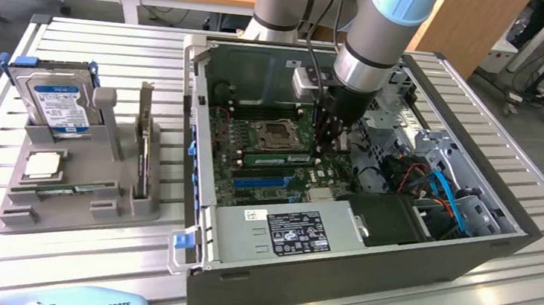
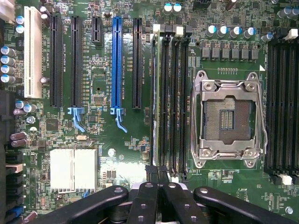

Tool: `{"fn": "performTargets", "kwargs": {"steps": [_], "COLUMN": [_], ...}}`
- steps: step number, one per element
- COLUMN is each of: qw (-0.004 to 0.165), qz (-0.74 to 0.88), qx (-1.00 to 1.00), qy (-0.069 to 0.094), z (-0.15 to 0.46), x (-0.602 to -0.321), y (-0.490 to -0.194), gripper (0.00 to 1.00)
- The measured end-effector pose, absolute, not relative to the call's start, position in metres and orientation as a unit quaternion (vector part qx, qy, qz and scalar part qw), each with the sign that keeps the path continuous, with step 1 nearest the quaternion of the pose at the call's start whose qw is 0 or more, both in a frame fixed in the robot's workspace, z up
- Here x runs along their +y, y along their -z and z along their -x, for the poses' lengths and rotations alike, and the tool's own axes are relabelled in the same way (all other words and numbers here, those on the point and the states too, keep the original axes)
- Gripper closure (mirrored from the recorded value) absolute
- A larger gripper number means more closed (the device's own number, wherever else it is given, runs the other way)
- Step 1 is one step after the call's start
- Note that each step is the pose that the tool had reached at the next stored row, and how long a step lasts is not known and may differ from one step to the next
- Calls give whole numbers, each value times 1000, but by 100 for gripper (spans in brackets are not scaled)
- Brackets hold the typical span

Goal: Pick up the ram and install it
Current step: 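Press down the ram until it locks into place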

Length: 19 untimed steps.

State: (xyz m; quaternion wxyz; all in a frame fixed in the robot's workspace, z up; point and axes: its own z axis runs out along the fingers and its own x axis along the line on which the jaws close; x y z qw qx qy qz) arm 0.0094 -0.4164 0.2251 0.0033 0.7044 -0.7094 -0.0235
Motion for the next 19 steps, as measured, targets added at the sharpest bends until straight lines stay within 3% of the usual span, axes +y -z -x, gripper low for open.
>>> {"fn": "performTargets", "kwargs": {"steps": [19], "qw": [3], "qz": [-704], "qx": [-709], "qy": [23], "z": [-9], "x": [-416], "y": [-223], "gripper": [90]}}
